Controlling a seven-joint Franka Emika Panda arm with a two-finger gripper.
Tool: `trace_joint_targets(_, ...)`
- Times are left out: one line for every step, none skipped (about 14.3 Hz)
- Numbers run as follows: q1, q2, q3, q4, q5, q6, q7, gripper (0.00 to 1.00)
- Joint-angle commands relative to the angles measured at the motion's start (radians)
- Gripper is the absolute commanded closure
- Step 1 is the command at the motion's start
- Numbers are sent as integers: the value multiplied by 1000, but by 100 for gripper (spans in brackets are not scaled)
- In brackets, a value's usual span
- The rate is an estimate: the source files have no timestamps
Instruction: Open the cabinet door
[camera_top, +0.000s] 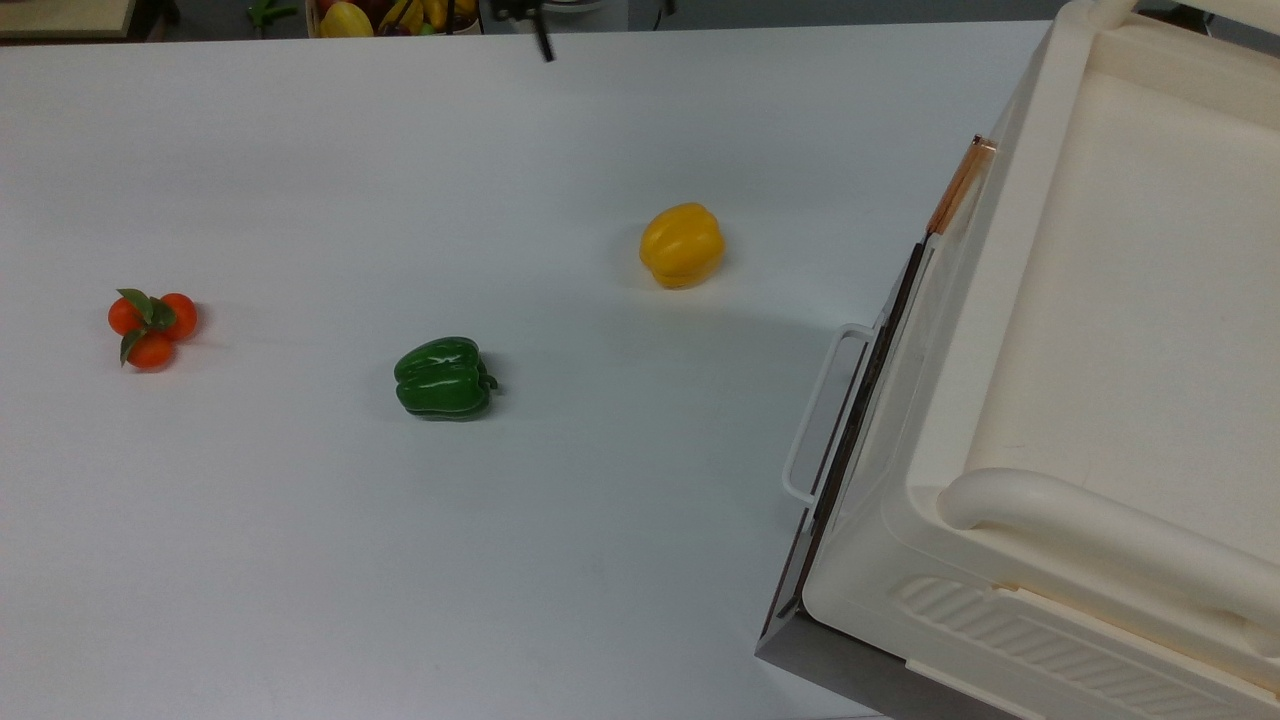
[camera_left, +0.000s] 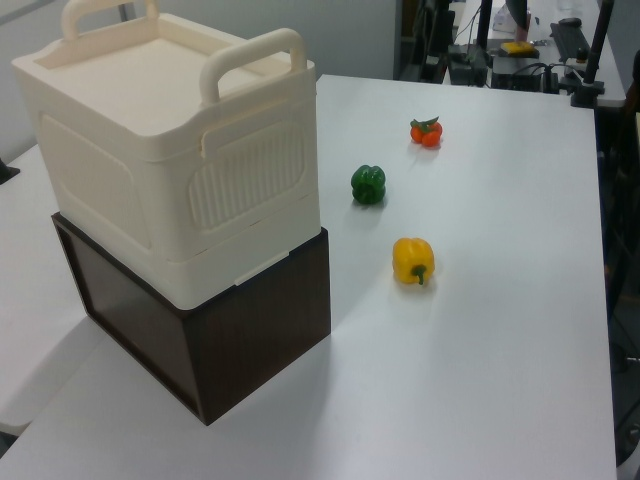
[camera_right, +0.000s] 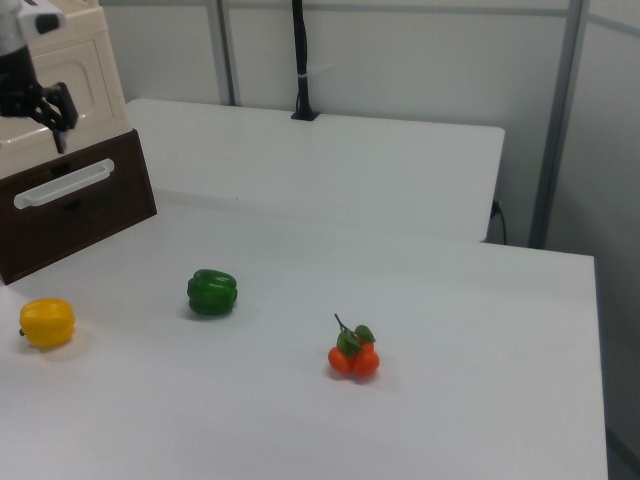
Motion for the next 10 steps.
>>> trace_joint_targets(2,34,63,51,18,37,-113,8)
trace_joint_targets(5,46,74,53,18,57,-116,9)
trace_joint_targets(35,70,80,72,16,100,-115,13)
trace_joint_targets(54,86,81,88,13,117,-122,20)
trace_joint_targets(66,99,81,94,13,122,-147,23)
trace_joint_targets(85,116,81,115,13,123,-174,23)
trace_joint_targets(104,136,81,132,12,136,-193,23)
trace_joint_targets(112,150,81,142,12,159,-213,23)
trace_joint_targets(128,168,81,148,12,203,-231,23)
trace_joint_targets(141,176,81,149,9,228,-245,26)
